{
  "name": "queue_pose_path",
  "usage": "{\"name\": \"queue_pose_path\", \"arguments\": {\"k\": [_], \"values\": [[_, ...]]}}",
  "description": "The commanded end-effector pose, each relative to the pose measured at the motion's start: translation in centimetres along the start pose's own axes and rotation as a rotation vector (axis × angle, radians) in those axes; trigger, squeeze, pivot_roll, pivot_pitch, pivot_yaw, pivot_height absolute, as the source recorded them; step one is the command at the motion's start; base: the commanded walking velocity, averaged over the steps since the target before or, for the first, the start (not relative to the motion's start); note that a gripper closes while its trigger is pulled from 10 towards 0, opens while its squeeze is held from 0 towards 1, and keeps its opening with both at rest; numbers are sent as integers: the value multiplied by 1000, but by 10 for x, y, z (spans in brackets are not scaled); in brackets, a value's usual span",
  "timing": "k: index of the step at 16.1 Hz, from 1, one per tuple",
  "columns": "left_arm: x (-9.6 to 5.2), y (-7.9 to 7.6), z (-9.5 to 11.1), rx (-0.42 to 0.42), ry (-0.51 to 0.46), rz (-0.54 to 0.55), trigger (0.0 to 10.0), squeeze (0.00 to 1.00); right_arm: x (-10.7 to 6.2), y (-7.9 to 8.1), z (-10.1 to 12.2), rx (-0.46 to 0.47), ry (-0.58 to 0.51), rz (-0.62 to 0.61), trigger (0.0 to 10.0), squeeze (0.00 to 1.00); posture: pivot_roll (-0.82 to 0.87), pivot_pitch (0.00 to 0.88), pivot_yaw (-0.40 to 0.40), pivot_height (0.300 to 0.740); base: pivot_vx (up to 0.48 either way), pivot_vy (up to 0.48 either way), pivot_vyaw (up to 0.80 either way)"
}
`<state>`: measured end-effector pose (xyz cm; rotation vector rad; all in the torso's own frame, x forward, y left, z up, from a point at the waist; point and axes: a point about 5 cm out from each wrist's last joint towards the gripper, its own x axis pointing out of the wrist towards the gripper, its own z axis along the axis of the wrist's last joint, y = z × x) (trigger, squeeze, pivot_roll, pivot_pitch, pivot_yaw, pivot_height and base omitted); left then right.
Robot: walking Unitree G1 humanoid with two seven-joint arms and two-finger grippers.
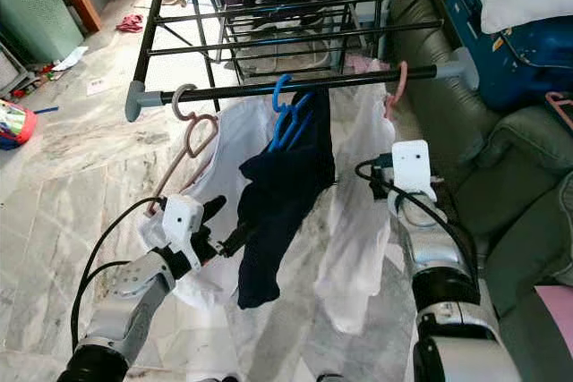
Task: Hang hanger
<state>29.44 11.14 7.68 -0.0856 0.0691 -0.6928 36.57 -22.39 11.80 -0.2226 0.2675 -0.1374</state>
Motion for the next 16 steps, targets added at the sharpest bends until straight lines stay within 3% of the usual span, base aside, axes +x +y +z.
{"name": "queue_pose_path", "arguments": {"k": [1, 3, 8, 9, 10, 11, 13, 16], "values": [[-4, 3, -5, 7, 22, 13, 10000, 0, 4, 1, 6, -1, -6, 29, 10000, 0, 13, 144, 116, 740, 0, 0, 0], [-3, 4, -4, 11, 24, 15, 10000, 0, 7, 3, 8, 12, 8, 83, 10000, 0, 16, 140, 114, 740, 0, 0, 0], [-3, 5, -4, 10, 15, 32, 10000, 0, 9, 7, 8, 3, 9, 83, 10000, 0, 25, 132, 105, 740, 0, 0, 0], [-3, 4, -5, 9, 15, 32, 10000, 0, 9, 7, 5, 0, 17, 74, 8235, 0, 28, 130, 103, 740, 0, 0, 0], [-3, 4, -5, 8, 14, 31, 10000, 0, 9, 6, 4, -6, 23, 69, 2588, 0, 27, 130, 103, 740, 0, 0, 0], [-3, 3, -6, 6, 14, 31, 10000, 0, 9, -2, -1, -17, 41, 12, 0, 0, 28, 128, 102, 740, 0, 0, 0], [-3, 4, -6, 6, 13, 34, 10000, 0, 8, -14, -3, -18, 37, -41, 6235, 0, 26, 127, 104, 740, 0, 0, 0], [-2, 5, -6, 8, 15, 31, 10000, 0, 5, -28, -8, -22, 28, -97, 6275, 0, 18, 125, 110, 740, 0, 0, 0]]}}
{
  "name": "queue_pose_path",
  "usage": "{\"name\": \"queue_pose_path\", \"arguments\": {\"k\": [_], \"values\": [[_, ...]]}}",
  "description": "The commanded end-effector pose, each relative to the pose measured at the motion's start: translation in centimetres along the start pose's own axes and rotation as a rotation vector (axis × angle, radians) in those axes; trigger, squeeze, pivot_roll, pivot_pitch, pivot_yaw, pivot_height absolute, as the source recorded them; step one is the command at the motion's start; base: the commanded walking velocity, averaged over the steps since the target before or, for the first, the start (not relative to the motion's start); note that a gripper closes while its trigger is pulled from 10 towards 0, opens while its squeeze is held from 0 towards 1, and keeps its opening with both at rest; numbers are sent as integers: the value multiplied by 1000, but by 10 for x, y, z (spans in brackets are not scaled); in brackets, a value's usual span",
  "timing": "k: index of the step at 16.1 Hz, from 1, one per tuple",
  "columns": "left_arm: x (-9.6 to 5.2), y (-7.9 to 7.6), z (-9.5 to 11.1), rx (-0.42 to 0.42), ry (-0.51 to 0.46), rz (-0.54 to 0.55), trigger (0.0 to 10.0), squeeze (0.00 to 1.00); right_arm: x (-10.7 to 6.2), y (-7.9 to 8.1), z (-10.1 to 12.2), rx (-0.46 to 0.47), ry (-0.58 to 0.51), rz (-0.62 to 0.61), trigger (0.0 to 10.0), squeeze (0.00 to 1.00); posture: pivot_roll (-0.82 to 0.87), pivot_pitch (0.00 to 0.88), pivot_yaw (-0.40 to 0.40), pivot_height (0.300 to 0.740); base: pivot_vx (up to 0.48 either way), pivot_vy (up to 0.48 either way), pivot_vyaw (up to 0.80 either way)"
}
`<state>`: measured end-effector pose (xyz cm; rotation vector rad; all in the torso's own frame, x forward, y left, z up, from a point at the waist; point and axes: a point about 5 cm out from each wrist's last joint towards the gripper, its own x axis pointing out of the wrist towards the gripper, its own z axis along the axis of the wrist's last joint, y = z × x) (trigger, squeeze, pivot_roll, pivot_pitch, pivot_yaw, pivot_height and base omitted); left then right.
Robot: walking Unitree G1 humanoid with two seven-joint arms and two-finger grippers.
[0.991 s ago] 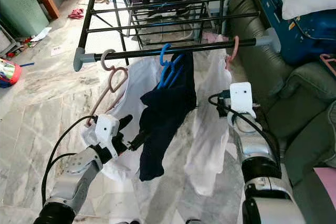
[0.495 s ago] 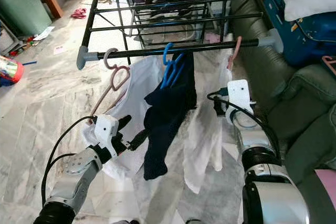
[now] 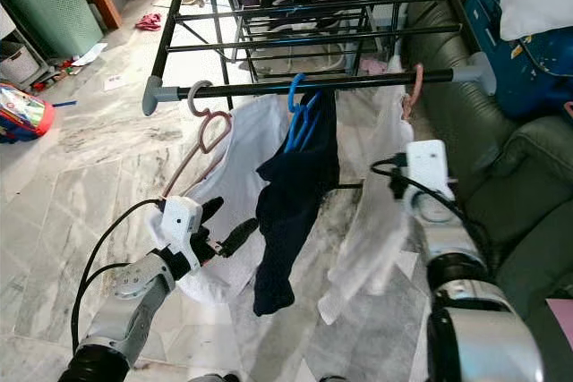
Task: Hang hanger
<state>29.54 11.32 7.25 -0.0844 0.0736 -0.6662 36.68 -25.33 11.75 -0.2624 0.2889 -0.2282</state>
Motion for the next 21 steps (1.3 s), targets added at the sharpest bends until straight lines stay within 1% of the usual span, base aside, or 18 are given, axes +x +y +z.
{"name": "queue_pose_path", "arguments": {"k": [1, 2, 3, 4, 5, 9, 11, 13, 14, 17, 21], "values": [[-1, 2, -1, 10, 12, 4, 10000, 0, -1, -1, -3, 11, -4, -8, 4941, 0, 14, 125, 113, 740, 0, 0, 0], [0, 2, -1, 11, 13, 1, 10000, 0, -2, -2, -4, 24, -17, -7, 4471, 0, 11, 123, 116, 740, 0, 0, 0], [0, 3, -1, 13, 14, 0, 10000, 0, -3, 0, -4, 35, -39, 9, 4980, 0, 9, 124, 119, 740, 0, 0, 0], [1, 3, -1, 15, 17, -1, 10000, 0, -4, 2, -3, 38, -60, 38, 9686, 0, 8, 121, 120, 740, 0, 0, 0], [1, 4, -1, 19, 20, -3, 10000, 0, -4, 3, -3, 35, -60, 46, 10000, 0, 6, 120, 123, 740, 0, 0, 0], [2, 5, -1, 26, 24, -5, 10000, 0, -1, -4, 7, 12, -79, 59, 10000, 0, 14, 121, 127, 740, 0, 0, 0], [1, 5, -1, 28, 26, -5, 10000, 0, 2, -6, 16, 22, -100, 66, 10000, 0, 20, 121, 126, 740, 0, 0, 0], [0, 6, -1, 30, 28, 1, 10000, 0, 3, -4, 23, 53, -122, 93, 10000, 0, 27, 121, 125, 740, 0, 0, 0], [-1, 6, -2, 31, 29, 5, 10000, 0, 3, -3, 26, 53, -123, 101, 0, 0, 30, 121, 123, 740, 0, 0, 0], [-2, 7, -2, 33, 32, 13, 10000, 0, 4, 2, 24, 65, -108, 133, 0, 0, 33, 124, 121, 740, 0, 0, 0], [-2, 7, -3, 34, 40, 15, 10000, 0, 3, 8, 13, 115, -60, 165, 0, 0, 30, 126, 123, 740, 0, 0, 0]]}}
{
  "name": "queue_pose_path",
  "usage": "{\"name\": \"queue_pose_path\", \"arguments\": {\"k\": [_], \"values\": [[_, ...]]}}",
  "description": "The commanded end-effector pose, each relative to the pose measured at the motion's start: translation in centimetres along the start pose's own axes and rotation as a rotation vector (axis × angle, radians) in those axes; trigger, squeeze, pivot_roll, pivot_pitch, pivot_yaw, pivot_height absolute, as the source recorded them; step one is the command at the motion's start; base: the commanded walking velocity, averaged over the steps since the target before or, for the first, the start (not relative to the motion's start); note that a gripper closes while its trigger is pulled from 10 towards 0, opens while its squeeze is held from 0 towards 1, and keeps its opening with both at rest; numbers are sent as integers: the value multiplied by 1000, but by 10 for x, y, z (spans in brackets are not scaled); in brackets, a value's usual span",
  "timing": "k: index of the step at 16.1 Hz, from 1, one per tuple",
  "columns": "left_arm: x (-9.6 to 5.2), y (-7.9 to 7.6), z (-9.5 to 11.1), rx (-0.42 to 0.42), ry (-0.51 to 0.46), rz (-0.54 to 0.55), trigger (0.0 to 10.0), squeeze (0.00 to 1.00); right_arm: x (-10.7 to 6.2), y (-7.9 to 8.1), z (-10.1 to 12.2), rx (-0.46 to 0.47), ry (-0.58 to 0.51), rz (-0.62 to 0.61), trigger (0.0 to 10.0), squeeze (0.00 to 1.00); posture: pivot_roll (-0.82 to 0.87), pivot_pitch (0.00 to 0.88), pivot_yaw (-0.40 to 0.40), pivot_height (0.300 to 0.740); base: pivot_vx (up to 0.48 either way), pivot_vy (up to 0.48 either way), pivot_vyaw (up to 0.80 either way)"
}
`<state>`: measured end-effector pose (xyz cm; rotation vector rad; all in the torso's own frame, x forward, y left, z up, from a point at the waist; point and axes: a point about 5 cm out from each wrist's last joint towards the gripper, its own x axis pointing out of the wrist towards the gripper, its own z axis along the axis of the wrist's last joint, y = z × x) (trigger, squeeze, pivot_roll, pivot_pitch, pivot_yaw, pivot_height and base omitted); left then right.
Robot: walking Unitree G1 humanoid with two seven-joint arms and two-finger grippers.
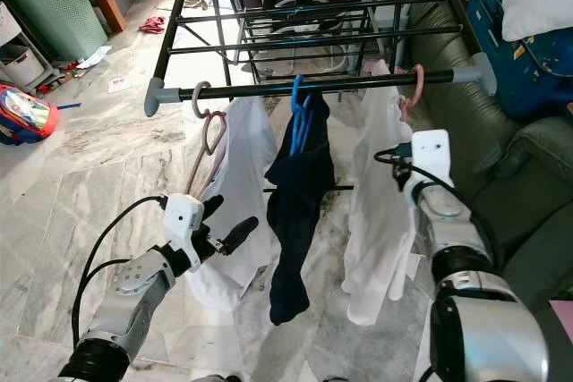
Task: Hang hanger
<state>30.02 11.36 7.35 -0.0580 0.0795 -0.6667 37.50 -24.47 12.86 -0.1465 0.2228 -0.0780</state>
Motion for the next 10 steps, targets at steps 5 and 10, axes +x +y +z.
{"name": "queue_pose_path", "arguments": {"k": [5, 10], "values": [[-4, 4, -5, 14, 32, 15, 10000, 0, -2, -2, -11, 38, 39, -2, 0, 0, 32, 123, 127, 740, 0, 0, 0], [-2, 4, -4, 18, 32, 11, 10000, 0, -3, -8, -10, 39, 40, -30, 0, 0, 30, 115, 132, 740, 0, 0, 0]]}}
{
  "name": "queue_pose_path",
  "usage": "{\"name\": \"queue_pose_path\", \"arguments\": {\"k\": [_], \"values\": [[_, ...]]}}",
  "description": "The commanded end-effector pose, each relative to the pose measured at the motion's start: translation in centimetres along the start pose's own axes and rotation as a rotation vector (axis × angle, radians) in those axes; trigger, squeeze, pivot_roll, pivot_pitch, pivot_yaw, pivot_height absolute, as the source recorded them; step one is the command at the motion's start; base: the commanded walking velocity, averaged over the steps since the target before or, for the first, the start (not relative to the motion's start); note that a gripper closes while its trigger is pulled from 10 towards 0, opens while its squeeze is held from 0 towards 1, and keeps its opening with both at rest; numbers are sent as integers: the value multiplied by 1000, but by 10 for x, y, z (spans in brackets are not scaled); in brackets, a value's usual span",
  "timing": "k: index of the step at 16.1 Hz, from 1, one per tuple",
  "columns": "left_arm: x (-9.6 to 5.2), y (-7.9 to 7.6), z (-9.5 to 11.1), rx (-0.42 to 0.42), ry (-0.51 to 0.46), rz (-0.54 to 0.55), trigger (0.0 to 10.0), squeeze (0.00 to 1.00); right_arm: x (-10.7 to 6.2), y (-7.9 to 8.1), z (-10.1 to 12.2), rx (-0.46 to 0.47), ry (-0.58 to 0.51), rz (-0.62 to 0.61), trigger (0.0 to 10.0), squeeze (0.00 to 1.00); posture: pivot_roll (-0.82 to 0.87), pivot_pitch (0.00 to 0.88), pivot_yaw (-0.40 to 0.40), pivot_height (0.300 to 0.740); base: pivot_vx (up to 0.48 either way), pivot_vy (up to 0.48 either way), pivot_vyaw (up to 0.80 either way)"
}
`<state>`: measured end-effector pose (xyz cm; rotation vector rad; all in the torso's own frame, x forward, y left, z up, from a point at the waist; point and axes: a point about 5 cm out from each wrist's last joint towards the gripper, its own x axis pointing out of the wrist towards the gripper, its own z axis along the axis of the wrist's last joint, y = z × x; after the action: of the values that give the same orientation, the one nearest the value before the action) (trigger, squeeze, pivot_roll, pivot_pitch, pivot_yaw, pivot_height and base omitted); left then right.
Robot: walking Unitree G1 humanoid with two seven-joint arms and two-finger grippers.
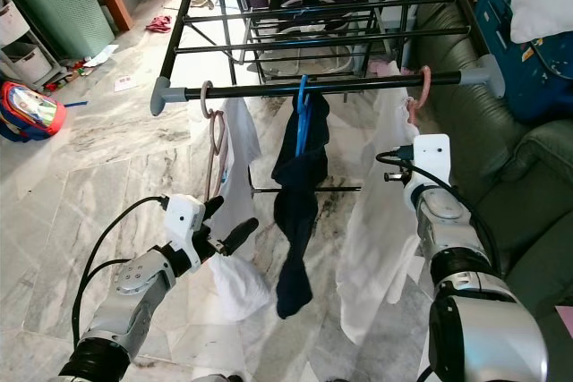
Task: Hang hanger
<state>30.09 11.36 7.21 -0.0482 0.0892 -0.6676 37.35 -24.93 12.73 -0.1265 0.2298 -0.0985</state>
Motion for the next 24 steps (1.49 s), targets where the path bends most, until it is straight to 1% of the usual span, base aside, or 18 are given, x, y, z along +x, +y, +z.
{"name": "queue_pose_path", "arguments": {"k": [1, 6, 8, 10, 12, 15, 16, 17, 18, 19, 20, 21, 23, 24], "values": [[-3, 4, -3, 12, 19, 11, 10000, 0, -2, -4, -9, 15, 31, -13, 0, 0, 29, 114, 132, 740, 0, 0, 0], [-1, 2, -3, 8, 17, 6, 10000, 0, -4, -8, -11, -29, 28, -8, 0, 0, 22, 112, 129, 740, 0, 0, 0], [0, 1, -3, 6, 14, 8, 10000, 0, -5, -8, -5, -67, -40, 16, 0, 0, 20, 111, 128, 740, 0, 0, 0], [2, 3, -1, 22, 2, 44, 10000, 0, -8, -9, 8, -90, -159, 15, 0, 0, 17, 108, 126, 740, 0, 0, 0], [2, 5, 0, 20, -3, 54, 10000, 0, -12, -9, 11, -111, -217, 21, 0, 0, 15, 107, 125, 740, 0, 0, 0], [3, 5, -1, 27, -5, 72, 10000, 0, -26, -13, 10, -117, -314, -26, 0, 0, 3, 108, 127, 740, 0, 0, 0], [4, 3, -3, 26, -4, 74, 10000, 0, -37, -14, 8, -114, -356, -51, 314, 0, -9, 112, 124, 740, 0, 0, 0], [4, 2, -4, 27, -3, 73, 10000, 0, -43, -13, 5, -117, -369, -56, 1765, 0, -16, 113, 124, 740, 0, 0, 0], [5, 1, -5, 31, -1, 81, 10000, 0, -53, -11, -1, -111, -374, -57, 3569, 0, -30, 114, 125, 740, 0, 0, 0], [5, 1, -5, 33, -1, 89, 10000, 0, -61, -8, -8, -107, -366, -62, 8745, 0, -35, 114, 123, 740, 0, 0, 0], [7, 1, -5, 38, 2, 95, 10000, 0, -70, -5, -18, -112, -346, -64, 10000, 0, -41, 119, 120, 740, 0, 0, 0], [7, 1, -6, 40, 4, 99, 10000, 0, -79, -2, -30, -106, -316, -65, 10000, 0, -50, 124, 116, 740, 0, 0, 0], [8, 2, -5, 43, 3, 109, 10000, 0, -94, 5, -44, -102, -277, -64, 10000, 0, -59, 132, 112, 740, 0, 0, 0], [8, 1, -6, 43, 3, 110, 10000, 0, -97, 5, -46, -104, -267, -65, 10000, 0, -71, 129, 113, 740, 0, 0, 0]]}}
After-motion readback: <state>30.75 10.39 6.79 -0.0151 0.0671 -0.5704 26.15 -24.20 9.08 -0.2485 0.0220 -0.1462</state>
